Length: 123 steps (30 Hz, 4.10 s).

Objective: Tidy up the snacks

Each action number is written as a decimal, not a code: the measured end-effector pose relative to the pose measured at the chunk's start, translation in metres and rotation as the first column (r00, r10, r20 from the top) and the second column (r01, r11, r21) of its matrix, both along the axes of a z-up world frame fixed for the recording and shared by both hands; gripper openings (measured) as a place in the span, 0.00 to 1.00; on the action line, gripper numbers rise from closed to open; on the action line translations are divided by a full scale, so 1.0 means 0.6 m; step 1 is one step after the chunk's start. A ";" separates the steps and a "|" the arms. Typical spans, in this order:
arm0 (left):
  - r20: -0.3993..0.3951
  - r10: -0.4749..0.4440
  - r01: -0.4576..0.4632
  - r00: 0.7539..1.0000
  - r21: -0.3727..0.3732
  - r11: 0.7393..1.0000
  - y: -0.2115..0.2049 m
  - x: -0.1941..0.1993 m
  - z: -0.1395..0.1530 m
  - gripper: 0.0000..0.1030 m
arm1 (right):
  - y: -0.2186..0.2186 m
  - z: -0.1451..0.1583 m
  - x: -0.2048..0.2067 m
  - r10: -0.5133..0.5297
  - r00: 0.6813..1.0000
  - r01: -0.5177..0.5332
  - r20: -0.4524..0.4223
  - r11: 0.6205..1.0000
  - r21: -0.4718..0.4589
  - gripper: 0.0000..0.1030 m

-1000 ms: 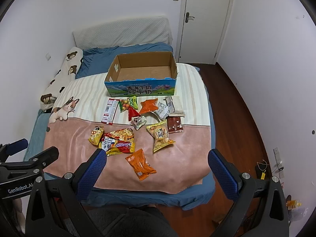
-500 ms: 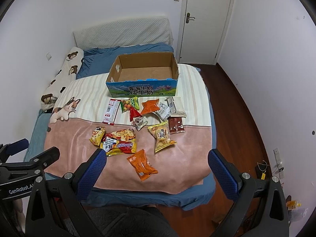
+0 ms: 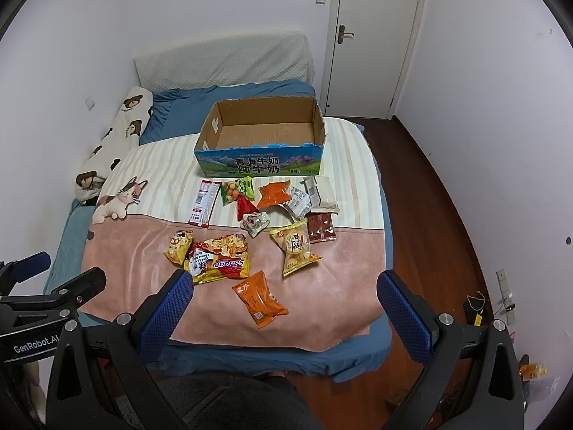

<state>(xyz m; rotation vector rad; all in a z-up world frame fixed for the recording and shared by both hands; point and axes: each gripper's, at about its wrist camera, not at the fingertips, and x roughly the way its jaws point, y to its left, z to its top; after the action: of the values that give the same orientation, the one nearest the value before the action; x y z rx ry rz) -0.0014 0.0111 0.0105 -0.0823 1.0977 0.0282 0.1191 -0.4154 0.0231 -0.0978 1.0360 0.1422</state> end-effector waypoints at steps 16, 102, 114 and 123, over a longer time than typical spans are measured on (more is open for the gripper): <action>0.005 0.001 0.000 1.000 -0.006 1.000 0.007 -0.009 0.009 1.00 | 0.003 0.004 0.000 0.001 1.000 -0.001 0.001 1.000 0.003 1.00; -0.457 -0.064 -0.007 0.887 -0.152 0.988 0.095 0.398 -0.540 0.84 | 0.071 -0.663 0.241 -0.116 0.813 0.317 -0.571 0.910 0.266 0.56; -0.463 -0.325 0.306 0.825 -0.119 0.945 0.021 0.412 -0.596 0.83 | 0.148 -0.668 0.260 -0.031 0.817 0.176 -0.576 0.964 0.197 0.76; -0.401 -0.116 0.052 0.909 -0.168 0.984 0.021 0.439 -0.613 0.80 | 0.152 -0.691 0.235 -0.103 0.816 0.198 -0.568 0.974 0.107 0.55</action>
<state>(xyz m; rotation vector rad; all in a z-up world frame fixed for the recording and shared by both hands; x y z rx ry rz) 0.2621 0.0240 -0.3570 -0.1730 1.5238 -0.1230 0.2601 -0.3240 -0.3916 0.1896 1.6142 0.1108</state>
